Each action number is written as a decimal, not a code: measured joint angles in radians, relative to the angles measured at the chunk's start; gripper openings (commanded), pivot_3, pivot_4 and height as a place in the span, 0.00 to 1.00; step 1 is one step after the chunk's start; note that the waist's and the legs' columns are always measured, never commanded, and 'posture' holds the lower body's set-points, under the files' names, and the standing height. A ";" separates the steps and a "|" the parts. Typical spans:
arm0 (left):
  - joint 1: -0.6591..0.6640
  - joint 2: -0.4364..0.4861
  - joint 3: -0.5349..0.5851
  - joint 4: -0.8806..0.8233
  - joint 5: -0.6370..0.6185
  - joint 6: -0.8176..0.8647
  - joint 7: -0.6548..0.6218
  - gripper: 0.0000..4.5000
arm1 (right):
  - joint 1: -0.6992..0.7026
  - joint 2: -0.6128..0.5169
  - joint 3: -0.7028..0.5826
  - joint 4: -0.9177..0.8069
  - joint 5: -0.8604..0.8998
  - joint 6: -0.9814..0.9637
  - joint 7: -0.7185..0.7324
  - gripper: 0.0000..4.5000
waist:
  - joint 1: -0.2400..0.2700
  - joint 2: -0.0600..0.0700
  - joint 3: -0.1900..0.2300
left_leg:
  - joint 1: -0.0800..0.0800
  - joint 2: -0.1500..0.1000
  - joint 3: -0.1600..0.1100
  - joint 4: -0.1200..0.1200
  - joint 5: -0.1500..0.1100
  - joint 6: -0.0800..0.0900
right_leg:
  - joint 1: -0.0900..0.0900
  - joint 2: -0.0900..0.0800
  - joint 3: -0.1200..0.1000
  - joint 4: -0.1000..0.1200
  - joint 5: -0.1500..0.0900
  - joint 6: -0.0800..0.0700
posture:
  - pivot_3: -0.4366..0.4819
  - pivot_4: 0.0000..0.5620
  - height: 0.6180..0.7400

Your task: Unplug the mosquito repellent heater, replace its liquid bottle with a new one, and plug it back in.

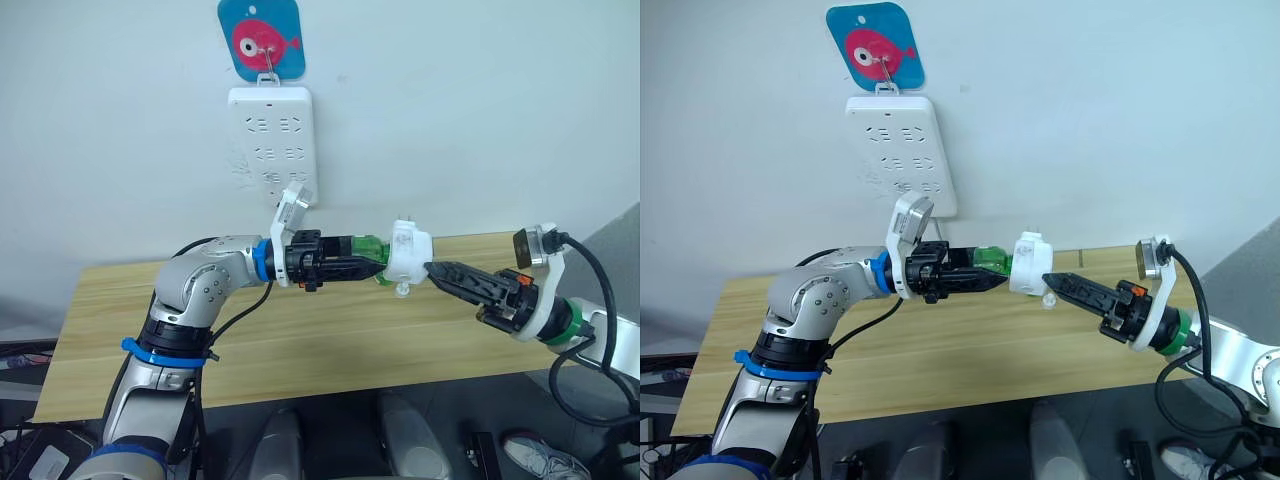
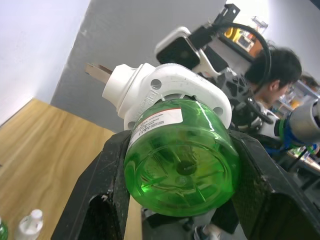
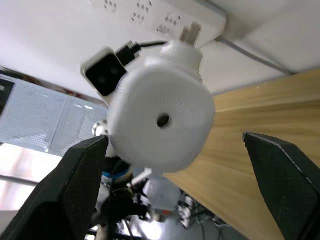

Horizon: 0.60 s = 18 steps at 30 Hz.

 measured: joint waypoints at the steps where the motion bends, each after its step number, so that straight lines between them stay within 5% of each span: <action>1: 0.000 0.000 0.000 0.000 0.004 -0.006 -0.001 0.51 | -0.018 0.026 -0.001 0.009 0.000 0.001 -0.006 1.00 | 0.000 0.000 0.000 | 0.000 0.000 0.000 0.000 0.000 0.000 | 0.000 0.000 0.000 0.000 0.000 0.000 | 0.29 0.35 1.00; 18: 0.000 -0.004 -0.001 -0.003 0.015 -0.041 -0.046 0.51 | -0.139 0.133 0.031 0.056 0.000 0.066 -0.036 1.00 | 0.001 0.000 0.000 | 0.000 0.000 0.000 0.000 0.000 -0.001 | 0.000 0.000 0.000 0.000 0.000 0.000 | 0.30 0.35 1.00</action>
